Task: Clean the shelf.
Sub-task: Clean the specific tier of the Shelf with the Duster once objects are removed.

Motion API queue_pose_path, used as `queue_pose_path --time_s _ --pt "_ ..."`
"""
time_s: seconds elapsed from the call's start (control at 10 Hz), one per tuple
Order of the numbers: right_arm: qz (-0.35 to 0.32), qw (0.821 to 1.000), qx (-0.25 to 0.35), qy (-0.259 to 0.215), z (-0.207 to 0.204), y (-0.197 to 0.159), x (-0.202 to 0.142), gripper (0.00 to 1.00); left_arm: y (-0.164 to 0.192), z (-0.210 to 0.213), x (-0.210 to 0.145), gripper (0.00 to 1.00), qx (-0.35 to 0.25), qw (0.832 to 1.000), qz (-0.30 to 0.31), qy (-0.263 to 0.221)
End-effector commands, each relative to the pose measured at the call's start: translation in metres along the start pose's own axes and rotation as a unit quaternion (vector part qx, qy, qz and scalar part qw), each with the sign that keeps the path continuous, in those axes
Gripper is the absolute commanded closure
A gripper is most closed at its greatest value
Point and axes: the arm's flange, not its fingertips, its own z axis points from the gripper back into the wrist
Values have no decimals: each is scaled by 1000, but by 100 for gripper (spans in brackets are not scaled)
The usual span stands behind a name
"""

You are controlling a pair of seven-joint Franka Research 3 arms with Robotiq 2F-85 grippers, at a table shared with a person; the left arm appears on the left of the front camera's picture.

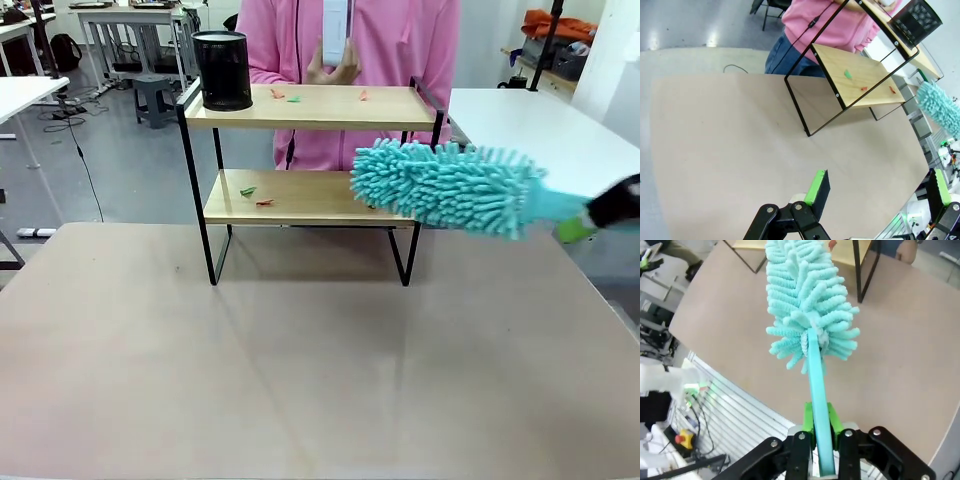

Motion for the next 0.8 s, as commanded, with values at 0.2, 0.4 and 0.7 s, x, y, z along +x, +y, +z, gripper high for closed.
queue_pose_path --time_s 0.2,0.4,0.7 --pt "6 1000 9 5 12 -7 -11 100 0 -1 1 0 -7 1000 -11 -8" --pt "9 1000 5 6 5 -7 -4 88 0 -1 1 0 -7 1000 -11 -8" --pt "-8 1000 -13 -24 -40 9 16 88 0 -1 1 0 -7 1000 -11 -8"
